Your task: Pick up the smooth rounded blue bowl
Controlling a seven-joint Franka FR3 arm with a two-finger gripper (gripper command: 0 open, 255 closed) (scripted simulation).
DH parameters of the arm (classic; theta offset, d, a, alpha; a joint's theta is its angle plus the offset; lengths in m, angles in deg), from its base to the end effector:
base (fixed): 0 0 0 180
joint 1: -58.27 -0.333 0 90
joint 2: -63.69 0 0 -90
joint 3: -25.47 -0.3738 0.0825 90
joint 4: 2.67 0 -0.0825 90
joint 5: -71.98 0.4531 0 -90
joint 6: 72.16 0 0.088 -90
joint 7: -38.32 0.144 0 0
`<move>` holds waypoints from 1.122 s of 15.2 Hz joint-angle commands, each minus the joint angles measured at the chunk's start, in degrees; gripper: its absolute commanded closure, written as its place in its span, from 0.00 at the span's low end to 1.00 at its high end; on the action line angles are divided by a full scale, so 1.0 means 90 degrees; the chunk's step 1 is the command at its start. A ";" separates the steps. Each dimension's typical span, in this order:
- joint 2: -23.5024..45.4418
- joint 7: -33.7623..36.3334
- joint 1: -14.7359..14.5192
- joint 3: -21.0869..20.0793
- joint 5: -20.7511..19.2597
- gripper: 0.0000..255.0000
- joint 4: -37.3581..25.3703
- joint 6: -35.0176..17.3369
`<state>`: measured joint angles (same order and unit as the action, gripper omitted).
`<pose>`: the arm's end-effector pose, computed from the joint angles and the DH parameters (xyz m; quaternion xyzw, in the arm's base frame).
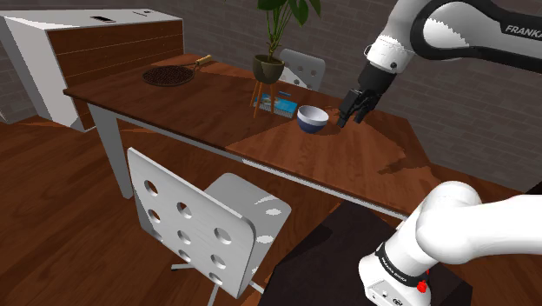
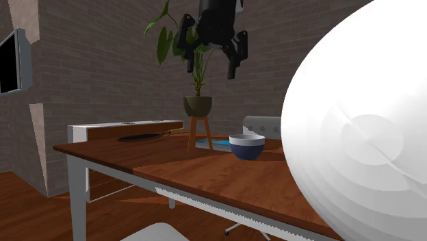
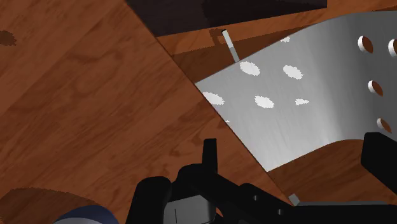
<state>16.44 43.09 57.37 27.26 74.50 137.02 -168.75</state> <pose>0.3360 -0.0015 0.5733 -0.9977 0.0465 -0.0347 0.0348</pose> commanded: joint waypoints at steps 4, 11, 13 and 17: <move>0.0446 -0.0365 0.0122 0.0344 -0.0194 0.00 -0.0061 -0.0366; 0.1695 -0.1200 0.0314 0.1127 -0.0463 0.00 -0.0481 -0.1165; 0.2095 -0.1445 0.0345 0.1344 -0.0478 0.00 -0.0671 -0.1366; 0.2942 -0.1956 0.0384 0.1766 -0.0406 0.00 -0.1143 -0.1713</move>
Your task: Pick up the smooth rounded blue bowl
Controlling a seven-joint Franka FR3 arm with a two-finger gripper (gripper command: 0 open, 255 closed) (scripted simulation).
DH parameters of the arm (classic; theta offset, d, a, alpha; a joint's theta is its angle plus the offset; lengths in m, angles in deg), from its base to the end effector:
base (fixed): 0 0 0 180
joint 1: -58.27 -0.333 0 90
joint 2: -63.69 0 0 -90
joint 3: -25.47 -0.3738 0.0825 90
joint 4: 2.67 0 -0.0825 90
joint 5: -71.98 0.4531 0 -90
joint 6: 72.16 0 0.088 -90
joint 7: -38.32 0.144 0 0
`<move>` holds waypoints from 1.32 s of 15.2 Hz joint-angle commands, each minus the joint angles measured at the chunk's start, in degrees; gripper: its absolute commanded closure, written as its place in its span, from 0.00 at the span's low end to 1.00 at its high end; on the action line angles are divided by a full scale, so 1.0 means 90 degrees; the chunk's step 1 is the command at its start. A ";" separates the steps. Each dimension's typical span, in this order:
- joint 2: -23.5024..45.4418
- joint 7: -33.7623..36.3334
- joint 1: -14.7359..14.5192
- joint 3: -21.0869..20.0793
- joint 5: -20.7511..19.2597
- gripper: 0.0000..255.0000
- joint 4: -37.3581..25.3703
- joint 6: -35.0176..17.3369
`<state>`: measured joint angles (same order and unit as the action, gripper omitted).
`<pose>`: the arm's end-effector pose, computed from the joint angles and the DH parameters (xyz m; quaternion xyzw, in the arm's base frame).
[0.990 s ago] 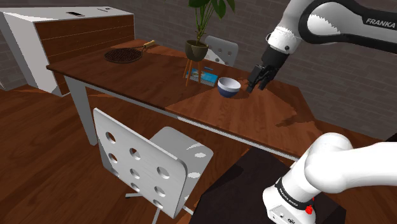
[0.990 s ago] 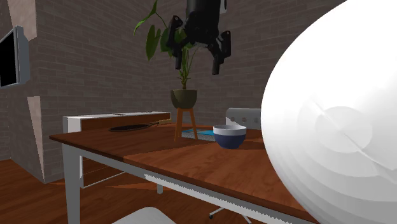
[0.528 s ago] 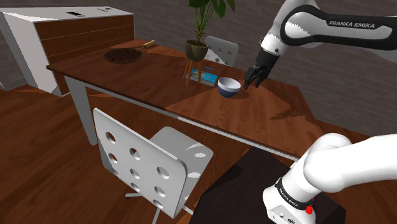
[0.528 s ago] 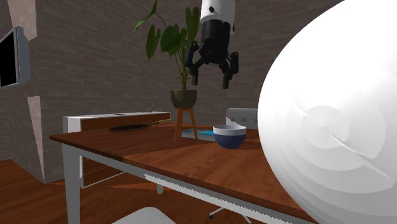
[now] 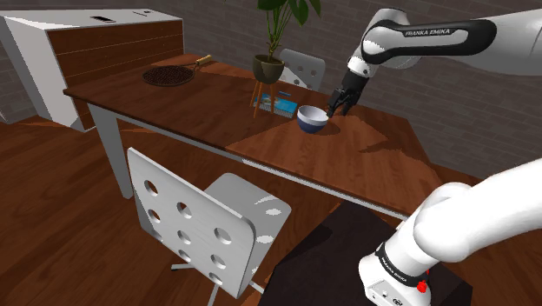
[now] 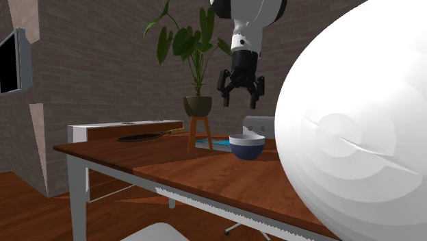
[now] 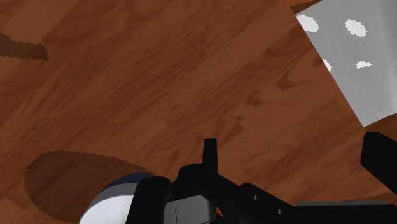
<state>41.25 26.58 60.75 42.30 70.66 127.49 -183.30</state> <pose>0.4585 -0.1723 0.5035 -0.9974 0.0527 -0.0331 0.0372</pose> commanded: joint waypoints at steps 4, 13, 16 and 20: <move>0.1096 -0.0675 0.0045 0.0484 0.0249 0.00 -0.0678 -0.0353; 0.3361 -0.2001 0.0394 0.1054 0.1269 0.00 -0.2495 -0.0478; 0.4161 -0.2378 0.0665 0.1093 0.1661 0.00 -0.3274 -0.0359; 0.5254 -0.2751 0.1136 0.1040 0.2122 0.00 -0.4487 -0.0081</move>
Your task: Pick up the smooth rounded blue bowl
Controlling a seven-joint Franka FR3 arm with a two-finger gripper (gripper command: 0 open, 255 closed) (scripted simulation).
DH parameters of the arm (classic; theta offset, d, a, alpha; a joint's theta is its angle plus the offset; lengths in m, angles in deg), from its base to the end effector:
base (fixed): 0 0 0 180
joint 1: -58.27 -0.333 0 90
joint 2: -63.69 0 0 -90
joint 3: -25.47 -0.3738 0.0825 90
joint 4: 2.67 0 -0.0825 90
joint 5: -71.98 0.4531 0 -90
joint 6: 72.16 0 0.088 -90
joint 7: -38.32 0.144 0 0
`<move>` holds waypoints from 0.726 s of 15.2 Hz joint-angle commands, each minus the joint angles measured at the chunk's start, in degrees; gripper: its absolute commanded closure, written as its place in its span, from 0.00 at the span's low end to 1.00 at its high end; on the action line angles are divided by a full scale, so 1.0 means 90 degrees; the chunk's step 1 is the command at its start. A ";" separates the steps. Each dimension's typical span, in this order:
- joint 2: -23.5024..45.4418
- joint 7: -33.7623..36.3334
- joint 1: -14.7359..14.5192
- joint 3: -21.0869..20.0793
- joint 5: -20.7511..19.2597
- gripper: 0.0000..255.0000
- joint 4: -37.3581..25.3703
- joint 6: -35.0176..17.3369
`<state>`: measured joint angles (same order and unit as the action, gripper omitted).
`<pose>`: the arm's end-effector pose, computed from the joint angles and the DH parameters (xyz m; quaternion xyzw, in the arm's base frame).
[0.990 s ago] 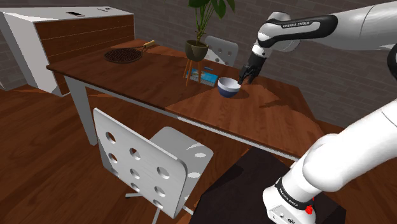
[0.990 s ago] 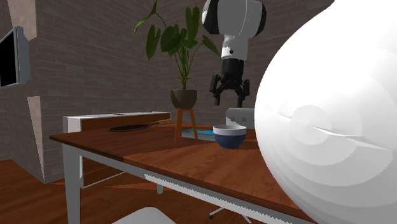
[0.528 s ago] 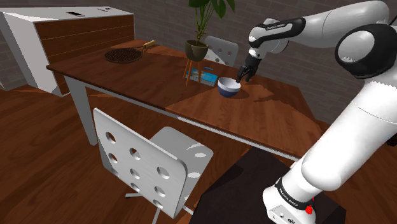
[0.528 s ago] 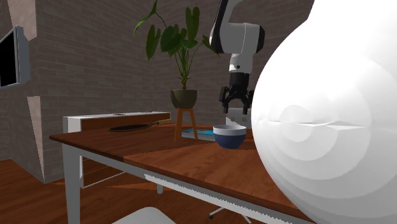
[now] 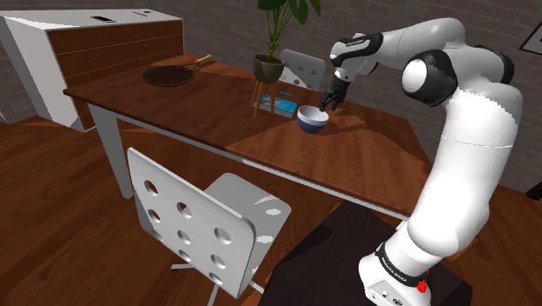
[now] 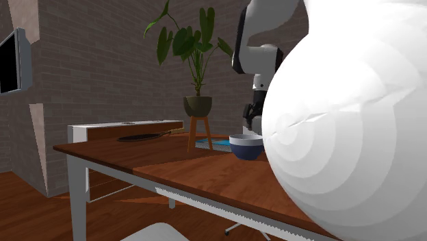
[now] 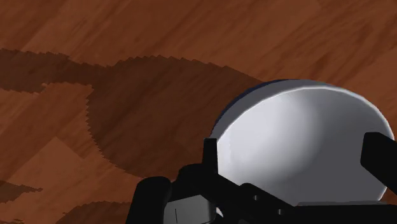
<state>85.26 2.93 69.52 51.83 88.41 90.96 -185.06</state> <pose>0.6233 -0.4022 0.4093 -0.9969 0.0611 -0.0313 0.0391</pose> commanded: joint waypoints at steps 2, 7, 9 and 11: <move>0.0931 -0.0244 0.0435 -0.0077 0.0344 0.00 -0.1134 0.0307; 0.1442 -0.0348 0.0659 -0.0166 0.0507 0.00 -0.1571 0.0268; 0.1491 -0.0379 0.0656 -0.0182 0.0537 0.00 -0.1476 0.0130; 0.1545 -0.0411 0.0656 -0.0200 0.0568 0.00 -0.1389 -0.0004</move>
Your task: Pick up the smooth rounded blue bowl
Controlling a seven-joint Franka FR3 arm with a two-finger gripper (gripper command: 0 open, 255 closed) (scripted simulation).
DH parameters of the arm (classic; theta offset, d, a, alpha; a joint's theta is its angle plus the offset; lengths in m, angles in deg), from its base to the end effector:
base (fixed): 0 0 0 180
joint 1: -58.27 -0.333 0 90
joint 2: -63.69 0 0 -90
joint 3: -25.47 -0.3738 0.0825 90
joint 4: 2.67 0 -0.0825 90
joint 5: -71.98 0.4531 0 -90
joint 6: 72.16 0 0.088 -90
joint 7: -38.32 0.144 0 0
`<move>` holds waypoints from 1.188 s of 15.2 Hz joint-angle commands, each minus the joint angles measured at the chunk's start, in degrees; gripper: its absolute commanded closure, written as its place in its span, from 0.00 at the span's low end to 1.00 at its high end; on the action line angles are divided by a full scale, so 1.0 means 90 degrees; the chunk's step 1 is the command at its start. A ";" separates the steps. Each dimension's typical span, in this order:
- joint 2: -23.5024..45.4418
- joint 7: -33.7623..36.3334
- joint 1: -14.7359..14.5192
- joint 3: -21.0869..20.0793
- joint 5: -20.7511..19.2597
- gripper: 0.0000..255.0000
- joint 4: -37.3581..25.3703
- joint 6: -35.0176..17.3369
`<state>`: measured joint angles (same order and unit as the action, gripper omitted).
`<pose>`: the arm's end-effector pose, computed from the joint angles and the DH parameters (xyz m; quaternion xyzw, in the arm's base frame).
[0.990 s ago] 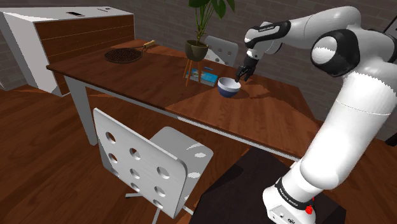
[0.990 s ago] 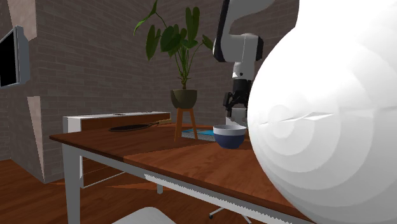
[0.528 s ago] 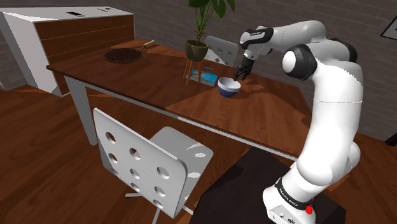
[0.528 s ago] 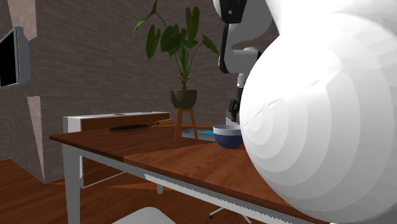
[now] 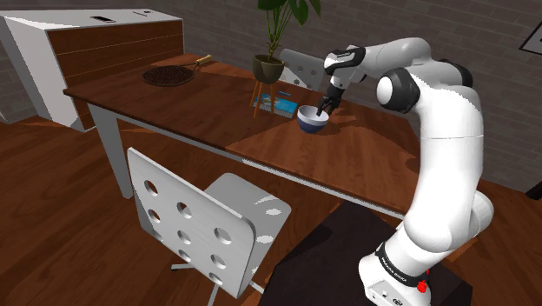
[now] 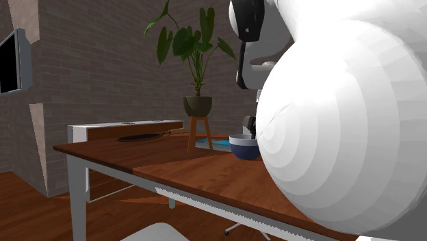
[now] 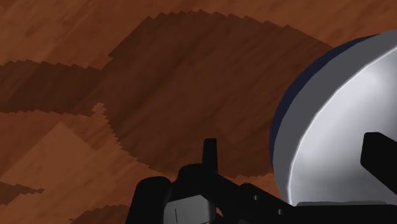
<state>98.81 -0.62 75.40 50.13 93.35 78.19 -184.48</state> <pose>0.6641 -0.4608 0.3500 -0.9968 0.0621 -0.0308 0.0404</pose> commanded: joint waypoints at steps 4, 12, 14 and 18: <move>0.0070 -0.0025 0.0008 -0.0020 0.0033 1.00 0.0039 -0.0107; 0.0055 -0.0025 0.0003 -0.0017 0.0029 1.00 0.0054 -0.0107; -0.0002 0.0007 0.0003 0.0002 -0.0004 1.00 -0.0029 0.0026; -0.0097 0.0069 0.0010 0.0034 -0.0062 1.00 -0.0224 0.0304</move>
<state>98.39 -0.25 75.62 50.34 92.98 76.40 -182.35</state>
